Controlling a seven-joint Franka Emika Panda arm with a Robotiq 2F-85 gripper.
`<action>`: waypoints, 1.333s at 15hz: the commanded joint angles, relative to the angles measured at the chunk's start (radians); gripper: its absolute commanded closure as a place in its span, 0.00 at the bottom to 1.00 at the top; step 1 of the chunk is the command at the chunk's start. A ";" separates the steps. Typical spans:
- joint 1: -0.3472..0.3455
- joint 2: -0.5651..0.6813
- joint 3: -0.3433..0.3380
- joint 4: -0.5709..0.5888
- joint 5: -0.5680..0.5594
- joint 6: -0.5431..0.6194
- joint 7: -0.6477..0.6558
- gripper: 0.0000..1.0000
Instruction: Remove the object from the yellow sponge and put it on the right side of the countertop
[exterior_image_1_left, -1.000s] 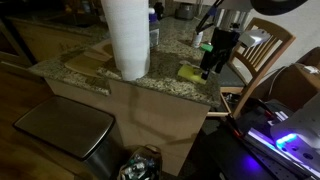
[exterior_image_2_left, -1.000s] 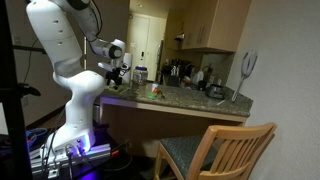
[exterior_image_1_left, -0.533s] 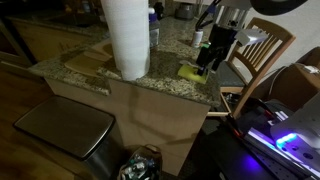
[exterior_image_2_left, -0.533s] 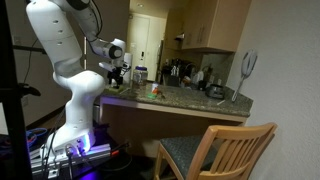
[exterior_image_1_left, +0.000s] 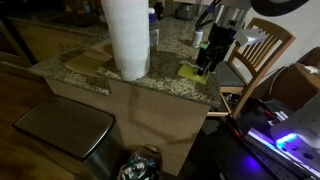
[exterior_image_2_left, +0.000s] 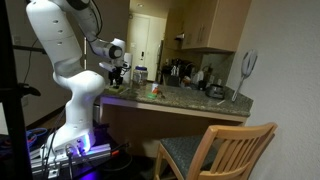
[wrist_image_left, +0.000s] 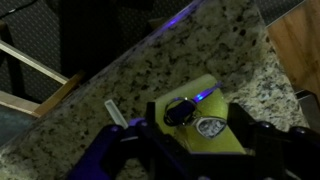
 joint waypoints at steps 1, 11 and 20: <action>0.001 -0.002 0.000 -0.010 -0.008 0.007 0.005 0.55; 0.004 -0.053 -0.066 0.028 0.029 -0.193 -0.016 0.97; -0.024 -0.390 -0.308 0.160 0.186 -0.406 -0.241 0.97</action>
